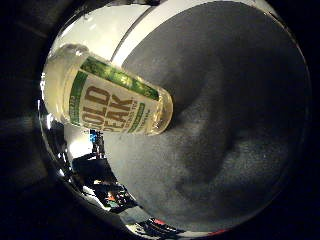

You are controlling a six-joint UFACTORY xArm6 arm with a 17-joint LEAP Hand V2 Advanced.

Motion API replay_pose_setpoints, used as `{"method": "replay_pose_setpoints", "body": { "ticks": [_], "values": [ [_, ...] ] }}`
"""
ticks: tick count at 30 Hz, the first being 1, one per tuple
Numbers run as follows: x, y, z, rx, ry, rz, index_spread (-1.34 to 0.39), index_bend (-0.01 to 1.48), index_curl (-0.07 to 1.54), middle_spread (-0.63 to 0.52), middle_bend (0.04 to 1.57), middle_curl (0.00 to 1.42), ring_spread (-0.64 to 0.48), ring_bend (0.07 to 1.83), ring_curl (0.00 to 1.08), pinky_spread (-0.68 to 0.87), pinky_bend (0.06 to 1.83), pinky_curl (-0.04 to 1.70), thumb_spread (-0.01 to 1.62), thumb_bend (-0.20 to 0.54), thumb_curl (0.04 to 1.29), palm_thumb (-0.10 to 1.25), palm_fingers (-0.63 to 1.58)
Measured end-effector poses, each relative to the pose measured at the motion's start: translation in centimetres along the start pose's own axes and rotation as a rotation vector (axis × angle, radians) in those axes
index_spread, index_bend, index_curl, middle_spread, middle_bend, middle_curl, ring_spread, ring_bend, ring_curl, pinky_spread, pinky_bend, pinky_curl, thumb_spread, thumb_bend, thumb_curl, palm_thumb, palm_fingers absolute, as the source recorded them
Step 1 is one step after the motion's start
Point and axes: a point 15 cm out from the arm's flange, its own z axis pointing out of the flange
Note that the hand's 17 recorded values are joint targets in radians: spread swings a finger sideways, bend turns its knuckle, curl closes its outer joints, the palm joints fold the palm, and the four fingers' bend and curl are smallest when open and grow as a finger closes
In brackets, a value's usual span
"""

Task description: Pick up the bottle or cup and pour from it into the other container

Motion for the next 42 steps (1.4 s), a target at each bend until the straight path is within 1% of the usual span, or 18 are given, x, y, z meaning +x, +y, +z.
{"method": "replay_pose_setpoints", "body": {
  "ticks": [4, 8, 9, 11, 13, 15, 16, 18, 19, 21, 24, 25, 27, 30, 33, 35, 37, 42],
  "values": [
    [-0.1, -0.1, 1.0, -0.012, 0.0, -0.001, -0.18, 0.18, 0.3, 0.05, 0.32, 0.35, 0.12, 0.48, 0.24, 0.38, 0.63, -0.01, 0.97, -0.027, 0.31, 0.5, 0.36],
    [-0.3, -0.2, 2.0, -0.024, 0.001, -0.003, -0.19, 0.18, 0.32, 0.01, 0.36, 0.36, 0.09, 0.59, 0.25, 0.33, 0.64, -0.01, 0.97, -0.025, 0.32, 0.52, 0.53],
    [-0.3, -0.2, 2.2, -0.028, -0.001, -0.004, -0.2, 0.18, 0.32, -0.01, 0.37, 0.37, 0.06, 0.65, 0.26, 0.3, 0.66, -0.01, 0.97, -0.025, 0.32, 0.53, 0.59],
    [-0.5, -0.2, 2.6, -0.033, -0.003, -0.006, -0.21, 0.19, 0.33, -0.02, 0.41, 0.38, 0.03, 0.7, 0.26, 0.26, 0.68, -0.02, 0.98, -0.022, 0.32, 0.55, 0.69],
    [-0.6, -0.1, 3.1, -0.042, -0.009, -0.006, -0.23, 0.2, 0.35, -0.05, 0.47, 0.4, -0.01, 0.76, 0.28, 0.17, 0.72, -0.02, 0.99, -0.021, 0.33, 0.58, 0.79],
    [-0.8, -0.2, 3.4, -0.047, -0.008, -0.011, -0.25, 0.23, 0.38, -0.08, 0.53, 0.43, -0.05, 0.83, 0.29, 0.08, 0.77, -0.02, 0.99, -0.015, 0.34, 0.62, 0.96],
    [-0.8, -0.3, 3.7, -0.049, -0.006, -0.012, -0.25, 0.24, 0.39, -0.09, 0.54, 0.44, -0.07, 0.84, 0.3, 0.03, 0.79, -0.01, 1.0, -0.016, 0.34, 0.64, 0.99],
    [-0.9, -0.5, 4.0, -0.053, -0.001, -0.017, -0.27, 0.3, 0.44, -0.11, 0.6, 0.47, -0.11, 0.88, 0.32, -0.13, 0.91, 0.0, 0.99, -0.011, 0.37, 0.71, 1.15],
    [-1.0, -0.6, 4.2, -0.057, -0.002, -0.02, -0.27, 0.32, 0.45, -0.12, 0.61, 0.48, -0.11, 0.9, 0.33, -0.17, 0.95, 0.0, 0.99, -0.012, 0.37, 0.73, 1.17],
    [-1.2, -0.7, 4.5, -0.063, -0.002, -0.027, -0.28, 0.42, 0.5, -0.12, 0.72, 0.51, -0.13, 0.96, 0.36, -0.28, 1.05, 0.04, 0.97, -0.009, 0.39, 0.79, 1.29],
    [-1.8, -0.9, 5.1, -0.078, -0.005, -0.04, -0.26, 0.61, 0.58, -0.11, 0.86, 0.55, -0.12, 1.03, 0.4, -0.36, 1.12, 0.1, 0.92, -0.009, 0.44, 0.89, 1.38],
    [-1.8, -0.9, 5.1, -0.079, -0.005, -0.042, -0.25, 0.66, 0.6, -0.1, 0.9, 0.56, -0.13, 1.07, 0.41, -0.37, 1.15, 0.12, 0.9, -0.011, 0.45, 0.92, 1.36],
    [-2.2, -1.0, 5.5, -0.092, -0.002, -0.052, -0.23, 0.77, 0.64, -0.08, 0.97, 0.58, -0.13, 1.13, 0.44, -0.38, 1.18, 0.17, 0.85, -0.011, 0.48, 0.97, 1.38],
    [-2.7, -1.1, 5.8, -0.102, -0.008, -0.063, -0.21, 0.92, 0.7, -0.08, 1.1, 0.62, -0.14, 1.26, 0.49, -0.34, 1.27, 0.26, 0.75, 0.0, 0.57, 1.09, 1.35],
    [-2.9, -1.1, 6.1, -0.109, -0.011, -0.066, -0.2, 1.0, 0.73, -0.09, 1.21, 0.65, -0.15, 1.36, 0.53, -0.29, 1.35, 0.33, 0.62, -0.005, 0.65, 1.15, 1.28],
    [-3.2, -1.2, 6.5, -0.118, -0.014, -0.071, -0.2, 1.04, 0.75, -0.1, 1.27, 0.68, -0.15, 1.39, 0.55, -0.25, 1.41, 0.37, 0.55, -0.01, 0.7, 1.17, 1.22],
    [-3.5, -1.3, 6.7, -0.124, -0.013, -0.077, -0.19, 1.07, 0.76, -0.1, 1.31, 0.69, -0.16, 1.42, 0.57, -0.23, 1.45, 0.41, 0.51, -0.014, 0.73, 1.16, 1.18],
    [-5.6, -2.0, 7.3, -0.143, -0.003, -0.118, -0.19, 1.14, 0.79, -0.11, 1.37, 0.72, -0.17, 1.46, 0.61, -0.19, 1.47, 0.5, 0.39, -0.019, 0.8, 1.16, 1.12]
  ]
}}
